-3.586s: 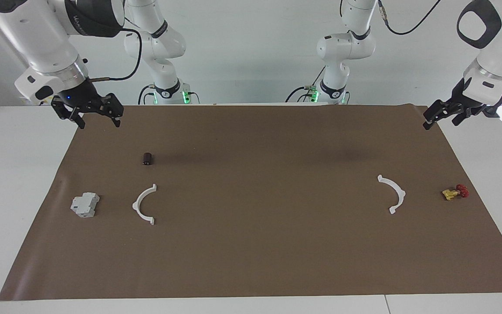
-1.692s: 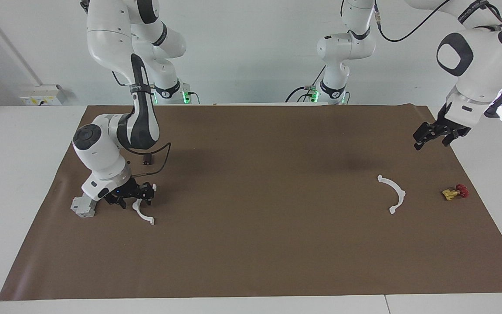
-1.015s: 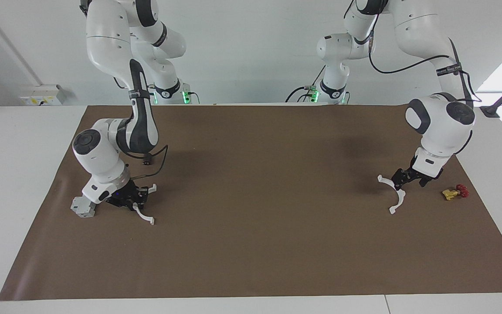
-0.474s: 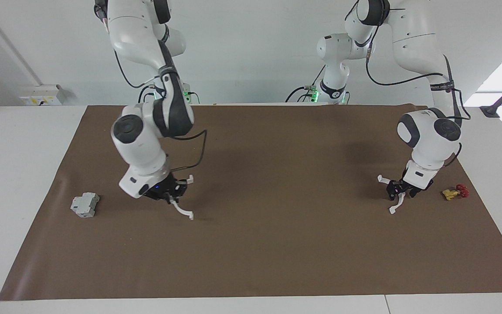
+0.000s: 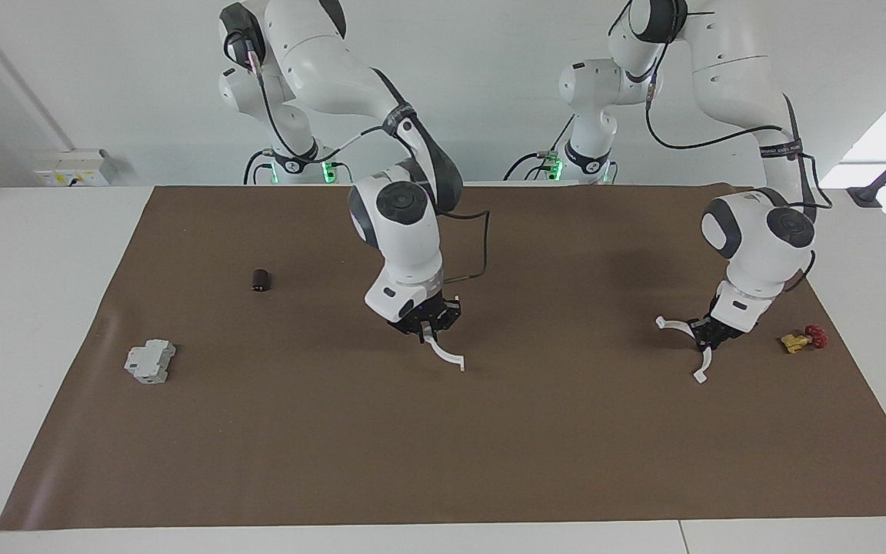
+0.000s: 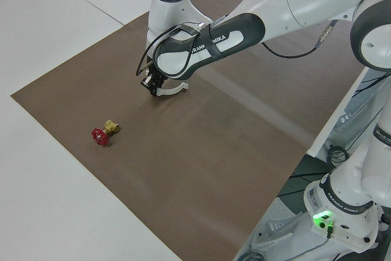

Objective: Assemble drain pipe with both arms
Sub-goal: 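Carry both white clamp halves toward each other at the table center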

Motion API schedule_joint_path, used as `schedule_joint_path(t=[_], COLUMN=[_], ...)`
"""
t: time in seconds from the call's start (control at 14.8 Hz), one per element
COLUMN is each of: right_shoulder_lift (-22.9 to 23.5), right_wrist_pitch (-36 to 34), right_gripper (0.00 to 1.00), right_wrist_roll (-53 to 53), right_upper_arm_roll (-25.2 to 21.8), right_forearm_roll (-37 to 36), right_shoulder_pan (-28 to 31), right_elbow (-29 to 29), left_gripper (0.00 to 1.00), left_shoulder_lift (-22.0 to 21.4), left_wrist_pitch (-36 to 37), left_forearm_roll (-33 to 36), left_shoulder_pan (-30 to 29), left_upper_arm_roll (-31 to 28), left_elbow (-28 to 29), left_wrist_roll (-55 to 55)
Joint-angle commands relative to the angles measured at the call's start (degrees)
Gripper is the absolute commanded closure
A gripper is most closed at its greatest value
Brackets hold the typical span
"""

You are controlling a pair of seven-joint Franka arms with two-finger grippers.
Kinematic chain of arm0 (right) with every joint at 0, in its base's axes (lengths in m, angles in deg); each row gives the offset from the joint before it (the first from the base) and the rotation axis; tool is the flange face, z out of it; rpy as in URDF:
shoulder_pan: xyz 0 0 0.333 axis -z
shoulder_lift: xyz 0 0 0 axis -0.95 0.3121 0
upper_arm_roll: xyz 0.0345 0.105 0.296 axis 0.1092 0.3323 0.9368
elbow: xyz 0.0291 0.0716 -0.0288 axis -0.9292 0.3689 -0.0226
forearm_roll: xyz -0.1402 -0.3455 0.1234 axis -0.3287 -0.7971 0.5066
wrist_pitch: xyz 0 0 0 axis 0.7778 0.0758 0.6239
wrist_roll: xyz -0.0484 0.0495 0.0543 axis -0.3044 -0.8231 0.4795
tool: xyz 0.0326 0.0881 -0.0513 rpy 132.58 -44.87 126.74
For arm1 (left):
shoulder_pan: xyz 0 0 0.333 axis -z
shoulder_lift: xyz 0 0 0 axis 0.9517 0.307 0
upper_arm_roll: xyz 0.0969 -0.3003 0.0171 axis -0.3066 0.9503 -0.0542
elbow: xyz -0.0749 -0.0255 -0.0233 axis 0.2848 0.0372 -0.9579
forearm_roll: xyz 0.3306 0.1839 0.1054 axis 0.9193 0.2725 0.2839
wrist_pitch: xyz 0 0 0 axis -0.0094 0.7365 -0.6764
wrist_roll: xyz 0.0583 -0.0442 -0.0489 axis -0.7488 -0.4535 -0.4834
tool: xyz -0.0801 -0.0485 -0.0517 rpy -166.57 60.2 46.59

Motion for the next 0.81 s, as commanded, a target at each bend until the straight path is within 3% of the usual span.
schedule_joint_path(t=[0.0,0.34,0.47,0.54,0.68,0.74], right_shoulder_lift=[1.6,2.4,2.5,2.5,2.4,2.4], right_wrist_pitch=[1.2,4.0,7.3,8.9,9.2,9.0], right_gripper=[1.00,0.98,0.89,0.72,0.00,0.00], right_wrist_roll=[-0.4,0.2,0.1,0.1,0.1,0.1], right_upper_arm_roll=[0.0,0.1,0.0,0.0,0.0,0.0], right_forearm_roll=[-1.6,-1.7,-1.7,-1.7,-1.7,-1.8], right_shoulder_pan=[-1.6,-2.7,-3.3,-3.8,-3.8,-3.8], right_elbow=[0.1,2.4,5.1,6.2,6.1,5.3], left_gripper=[1.00,1.00,1.00,1.00,1.00,1.00], left_shoulder_lift=[-3.8,-3.5,-3.4,-3.4,-3.4,-3.3], left_wrist_pitch=[4.3,8.8,8.2,8.0,7.6,7.5], left_forearm_roll=[1.0,1.2,1.2,1.2,1.2,1.2], left_shoulder_pan=[0.7,6.2,8.9,10.7,14.4,16.2], left_upper_arm_roll=[-0.4,-0.7,-0.7,-0.7,-0.7,-0.7], left_elbow=[-0.2,-5.6,-5.6,-5.6,-5.6,-5.6], left_wrist_roll=[-0.4,-3.9,-4.1,-4.2,-4.3,-5.1])
